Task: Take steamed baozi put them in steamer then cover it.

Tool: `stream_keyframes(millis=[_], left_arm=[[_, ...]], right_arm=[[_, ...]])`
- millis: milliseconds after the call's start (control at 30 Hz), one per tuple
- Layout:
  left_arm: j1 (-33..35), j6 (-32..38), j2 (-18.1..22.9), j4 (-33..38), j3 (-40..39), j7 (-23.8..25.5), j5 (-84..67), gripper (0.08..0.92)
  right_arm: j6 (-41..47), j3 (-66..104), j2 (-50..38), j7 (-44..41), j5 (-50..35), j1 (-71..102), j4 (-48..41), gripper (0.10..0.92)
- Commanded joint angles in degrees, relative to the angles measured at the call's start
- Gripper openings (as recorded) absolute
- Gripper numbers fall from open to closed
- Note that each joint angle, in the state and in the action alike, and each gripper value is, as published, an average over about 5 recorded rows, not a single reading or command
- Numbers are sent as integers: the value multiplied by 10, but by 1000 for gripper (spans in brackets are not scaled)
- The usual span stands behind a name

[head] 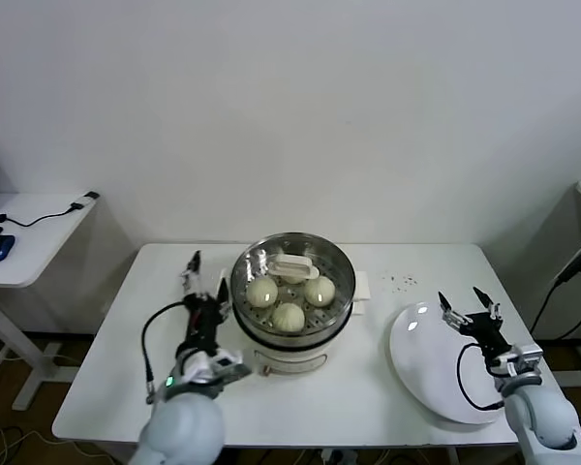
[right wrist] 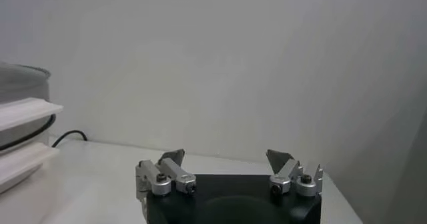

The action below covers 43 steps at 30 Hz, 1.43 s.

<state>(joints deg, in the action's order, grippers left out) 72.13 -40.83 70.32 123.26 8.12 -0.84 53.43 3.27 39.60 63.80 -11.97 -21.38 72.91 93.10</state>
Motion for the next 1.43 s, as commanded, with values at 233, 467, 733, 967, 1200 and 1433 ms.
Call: stream_keyframes(millis=[233, 467, 733, 967, 1200, 1433], left_arm=[[209, 448, 96, -60, 388, -58, -604, 823], [216, 482, 101, -131, 396, 33, -677, 823], [217, 482, 107, -136, 393, 56, -665, 823], [224, 477, 108, -117, 396, 55, -619, 823], [229, 479, 110, -106, 395, 55, -594, 823], [236, 469, 112, -92, 392, 56, -587, 823]], right_arm=[[19, 4, 22, -7, 5, -4, 15, 823], [12, 1, 25, -13, 9, 4, 16, 823], [-14, 8, 32, -28, 8, 23, 23, 823], [-19, 14, 43, -35, 3, 33, 25, 823], [-16, 20, 48, -39, -1, 36, 24, 823], [-20, 21, 49, -40, 4, 38, 24, 823]])
